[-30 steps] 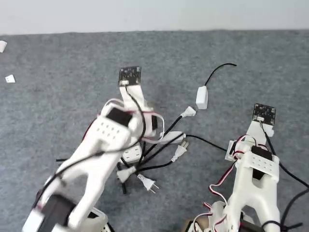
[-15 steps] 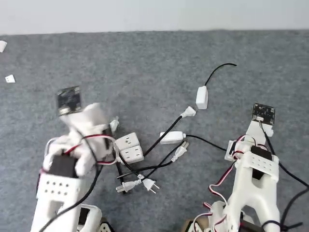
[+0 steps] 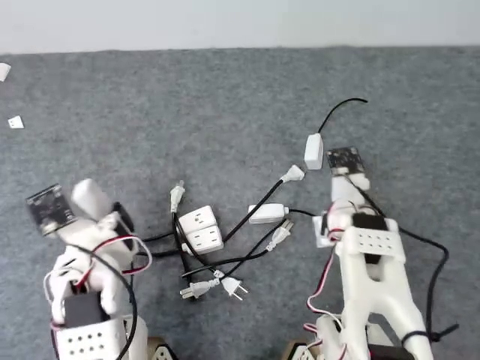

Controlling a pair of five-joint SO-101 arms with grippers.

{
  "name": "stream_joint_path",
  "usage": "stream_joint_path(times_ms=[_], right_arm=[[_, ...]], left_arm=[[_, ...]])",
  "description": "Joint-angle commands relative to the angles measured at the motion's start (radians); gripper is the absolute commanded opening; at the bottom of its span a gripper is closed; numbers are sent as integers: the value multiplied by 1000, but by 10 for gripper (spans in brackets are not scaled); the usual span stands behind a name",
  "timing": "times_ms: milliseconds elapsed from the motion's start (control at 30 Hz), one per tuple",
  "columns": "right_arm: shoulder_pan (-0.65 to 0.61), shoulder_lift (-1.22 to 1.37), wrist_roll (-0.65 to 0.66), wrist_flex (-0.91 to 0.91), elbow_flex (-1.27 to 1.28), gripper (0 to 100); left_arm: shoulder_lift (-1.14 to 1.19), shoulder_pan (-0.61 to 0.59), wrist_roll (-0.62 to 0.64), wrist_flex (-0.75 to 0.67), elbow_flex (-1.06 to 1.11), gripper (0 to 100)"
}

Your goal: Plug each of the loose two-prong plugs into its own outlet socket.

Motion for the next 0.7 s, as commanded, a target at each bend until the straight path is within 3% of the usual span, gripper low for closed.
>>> stream_joint_path(times_ms=[0, 233, 467, 667], right_arm=[[-137, -12, 32, 79, -123, 8], [-529, -10, 44, 243, -242, 8], [-868, -2, 52, 248, -176, 8], [-974, 7, 54, 124, -94, 8]], left_arm=[[-34, -109, -5, -44, -10, 13], [112, -163, 49, -178, -10, 13], [512, -166, 51, -368, -104, 13], [816, -187, 51, -431, -243, 13]])
